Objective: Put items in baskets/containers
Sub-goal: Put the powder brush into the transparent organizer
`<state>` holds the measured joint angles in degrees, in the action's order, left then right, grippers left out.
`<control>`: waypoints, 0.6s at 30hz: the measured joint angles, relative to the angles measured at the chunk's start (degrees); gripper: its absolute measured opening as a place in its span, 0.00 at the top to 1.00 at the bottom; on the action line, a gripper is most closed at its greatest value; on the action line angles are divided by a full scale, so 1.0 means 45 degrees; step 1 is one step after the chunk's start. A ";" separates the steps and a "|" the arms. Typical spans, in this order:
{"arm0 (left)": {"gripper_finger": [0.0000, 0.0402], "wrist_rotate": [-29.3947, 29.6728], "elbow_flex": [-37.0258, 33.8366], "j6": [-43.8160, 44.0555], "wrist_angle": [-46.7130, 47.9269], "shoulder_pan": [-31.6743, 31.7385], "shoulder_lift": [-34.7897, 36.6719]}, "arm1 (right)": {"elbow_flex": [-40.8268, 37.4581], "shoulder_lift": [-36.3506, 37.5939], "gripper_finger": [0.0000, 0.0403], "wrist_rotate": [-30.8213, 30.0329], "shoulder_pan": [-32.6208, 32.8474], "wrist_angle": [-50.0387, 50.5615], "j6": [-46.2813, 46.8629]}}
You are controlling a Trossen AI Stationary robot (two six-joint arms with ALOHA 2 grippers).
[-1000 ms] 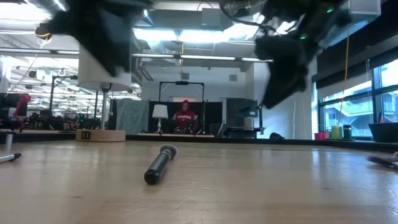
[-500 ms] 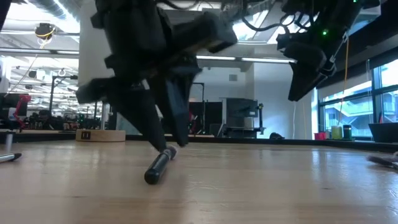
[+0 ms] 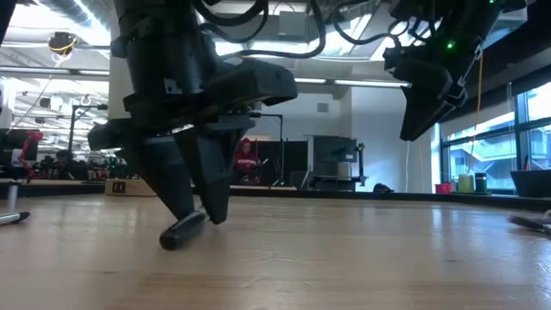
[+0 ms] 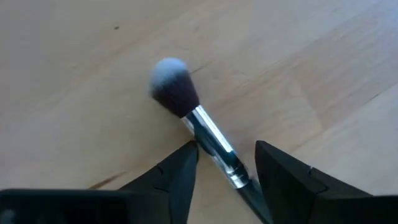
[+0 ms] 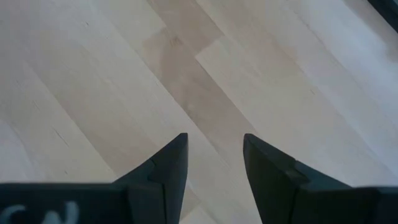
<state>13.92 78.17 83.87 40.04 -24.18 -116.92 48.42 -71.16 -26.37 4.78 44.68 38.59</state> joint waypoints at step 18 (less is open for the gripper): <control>0.86 -0.0754 -0.0511 -0.1918 0.2512 0.0419 0.0889 | 0.0000 -0.0005 0.62 -0.0010 0.0005 -0.0002 0.0005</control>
<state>10.52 75.87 75.24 51.34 -22.30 -112.92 48.42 -71.18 -26.41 4.80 44.66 38.61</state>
